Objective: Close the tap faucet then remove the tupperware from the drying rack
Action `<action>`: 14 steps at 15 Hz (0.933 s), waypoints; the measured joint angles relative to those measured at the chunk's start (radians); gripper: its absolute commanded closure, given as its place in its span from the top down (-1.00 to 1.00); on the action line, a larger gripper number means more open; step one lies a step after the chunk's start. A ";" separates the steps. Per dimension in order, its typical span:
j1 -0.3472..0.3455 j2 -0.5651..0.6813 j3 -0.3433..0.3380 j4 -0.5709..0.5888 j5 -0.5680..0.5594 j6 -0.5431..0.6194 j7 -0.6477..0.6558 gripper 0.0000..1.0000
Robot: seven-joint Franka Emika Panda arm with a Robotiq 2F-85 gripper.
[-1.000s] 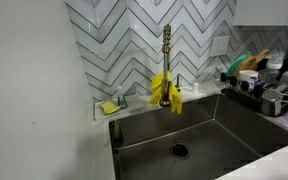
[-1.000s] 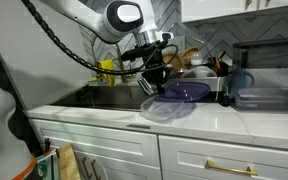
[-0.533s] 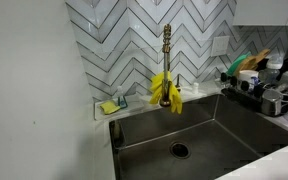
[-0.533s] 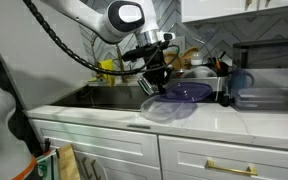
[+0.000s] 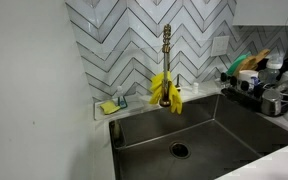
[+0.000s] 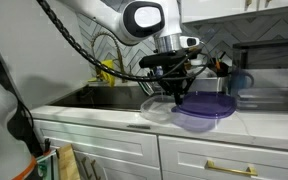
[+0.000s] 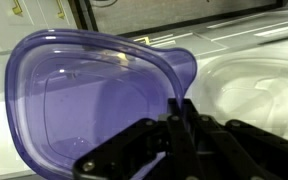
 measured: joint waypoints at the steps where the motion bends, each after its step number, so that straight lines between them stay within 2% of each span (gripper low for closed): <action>1: -0.008 0.021 -0.005 0.011 0.014 0.011 -0.024 -0.96; 7: -0.036 0.133 -0.003 0.067 0.131 0.073 -0.142 -0.96; 13: -0.050 0.214 0.028 0.114 0.233 0.096 -0.176 -0.96; 14: -0.053 0.226 0.034 0.122 0.243 0.096 -0.178 -0.66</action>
